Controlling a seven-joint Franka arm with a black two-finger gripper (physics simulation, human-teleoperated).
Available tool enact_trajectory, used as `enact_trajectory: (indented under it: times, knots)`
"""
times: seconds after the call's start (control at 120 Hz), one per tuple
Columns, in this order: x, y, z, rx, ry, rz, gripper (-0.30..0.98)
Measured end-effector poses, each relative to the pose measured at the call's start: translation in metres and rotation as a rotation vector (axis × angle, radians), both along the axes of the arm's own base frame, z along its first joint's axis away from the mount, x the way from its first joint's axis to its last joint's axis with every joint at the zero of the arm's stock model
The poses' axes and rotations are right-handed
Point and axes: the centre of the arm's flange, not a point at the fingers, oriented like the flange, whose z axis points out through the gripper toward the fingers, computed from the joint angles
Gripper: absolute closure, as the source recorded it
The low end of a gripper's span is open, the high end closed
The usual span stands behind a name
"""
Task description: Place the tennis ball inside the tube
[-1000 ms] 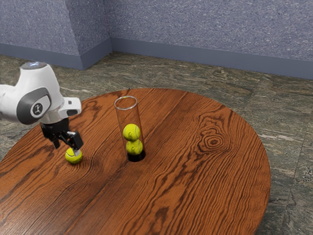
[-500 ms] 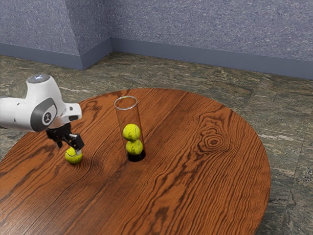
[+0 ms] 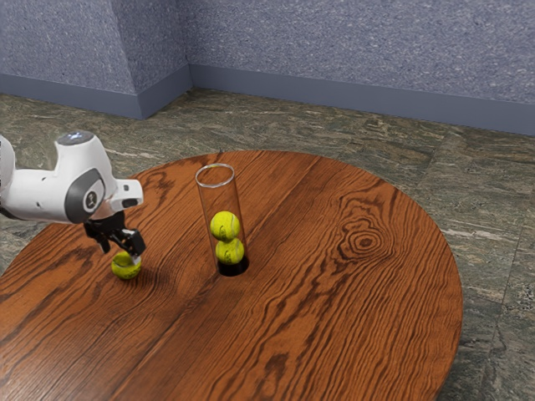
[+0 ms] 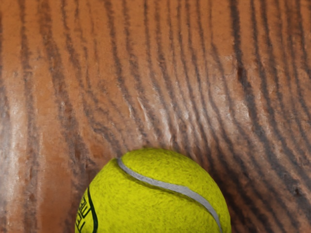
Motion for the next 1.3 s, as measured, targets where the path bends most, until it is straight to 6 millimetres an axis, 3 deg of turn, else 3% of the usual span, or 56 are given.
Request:
enact_trajectory:
  times: [0.167,0.45,0.75,0.867,0.967,1.033,1.133,1.208,1.3]
  knots:
    - [0.008,-0.007,-0.016,-0.020,0.022,-0.010,0.00]
    - [0.008,0.002,-0.033,-0.036,0.048,0.007,0.00]
    - [0.009,0.007,-0.037,-0.039,0.053,0.012,0.25]
    - [0.009,0.007,-0.029,-0.036,0.046,0.012,0.34]
    - [0.012,0.001,-0.006,-0.031,0.023,0.005,0.44]
    - [0.013,-0.007,0.024,-0.025,-0.006,-0.003,0.50]
    - [0.009,-0.036,0.106,-0.011,-0.077,-0.043,0.59]
    - [0.004,-0.059,0.158,-0.005,-0.098,-0.074,0.50]
    - [0.001,-0.086,0.204,-0.008,-0.096,-0.111,0.43]
